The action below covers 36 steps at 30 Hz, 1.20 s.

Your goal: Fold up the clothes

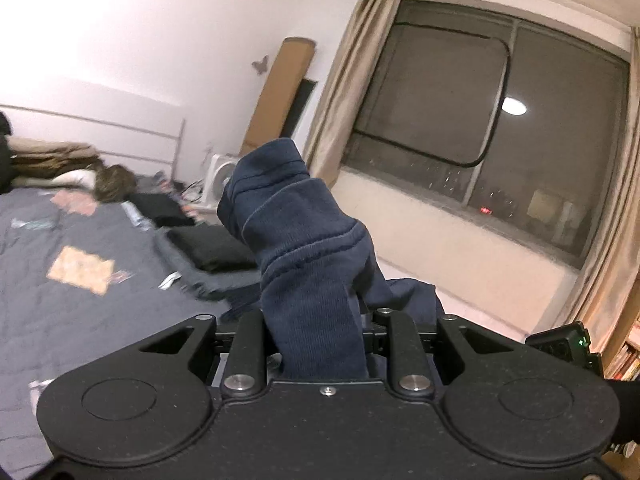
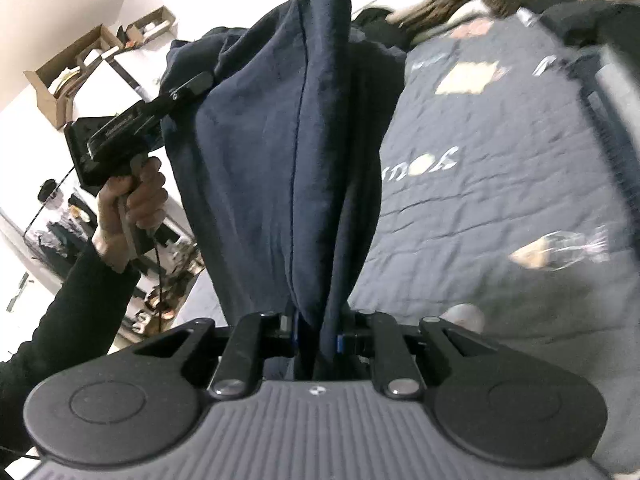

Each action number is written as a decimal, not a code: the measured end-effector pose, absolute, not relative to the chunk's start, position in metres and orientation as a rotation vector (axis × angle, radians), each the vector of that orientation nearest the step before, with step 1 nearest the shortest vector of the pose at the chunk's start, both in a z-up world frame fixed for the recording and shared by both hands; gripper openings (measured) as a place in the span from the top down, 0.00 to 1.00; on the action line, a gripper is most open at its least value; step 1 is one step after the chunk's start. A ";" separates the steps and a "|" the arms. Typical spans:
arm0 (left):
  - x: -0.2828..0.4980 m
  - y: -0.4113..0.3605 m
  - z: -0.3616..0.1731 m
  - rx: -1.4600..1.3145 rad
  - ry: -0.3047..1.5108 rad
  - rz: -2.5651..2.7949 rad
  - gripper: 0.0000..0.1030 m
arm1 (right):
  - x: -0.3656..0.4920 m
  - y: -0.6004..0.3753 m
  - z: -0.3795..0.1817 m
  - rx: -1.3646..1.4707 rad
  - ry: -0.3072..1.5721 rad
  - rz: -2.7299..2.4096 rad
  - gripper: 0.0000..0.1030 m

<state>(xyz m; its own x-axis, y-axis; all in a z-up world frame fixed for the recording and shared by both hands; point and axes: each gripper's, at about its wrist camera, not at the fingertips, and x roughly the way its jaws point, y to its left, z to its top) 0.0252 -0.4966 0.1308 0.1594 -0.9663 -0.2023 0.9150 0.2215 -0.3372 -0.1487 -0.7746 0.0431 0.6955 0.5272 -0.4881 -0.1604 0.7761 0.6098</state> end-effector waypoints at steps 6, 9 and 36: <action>-0.002 -0.592 0.139 -0.175 0.401 -1.382 0.78 | -0.180 -0.860 0.061 0.552 0.669 0.313 0.85; 0.001 -0.646 0.132 -0.190 0.409 -1.396 0.78 | -0.182 -0.916 0.067 0.550 0.665 0.254 0.85; 0.157 -0.814 0.011 -0.122 0.484 -0.897 0.18 | -0.098 -1.190 0.016 0.367 0.622 -0.314 0.52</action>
<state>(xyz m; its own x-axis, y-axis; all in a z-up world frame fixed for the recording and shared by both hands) 0.1569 -0.8136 0.0106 0.5246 -0.7743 -0.3538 0.7205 0.6252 -0.3001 -0.0982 -1.1895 0.0158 0.7699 -0.1740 -0.6140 0.3905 0.8894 0.2375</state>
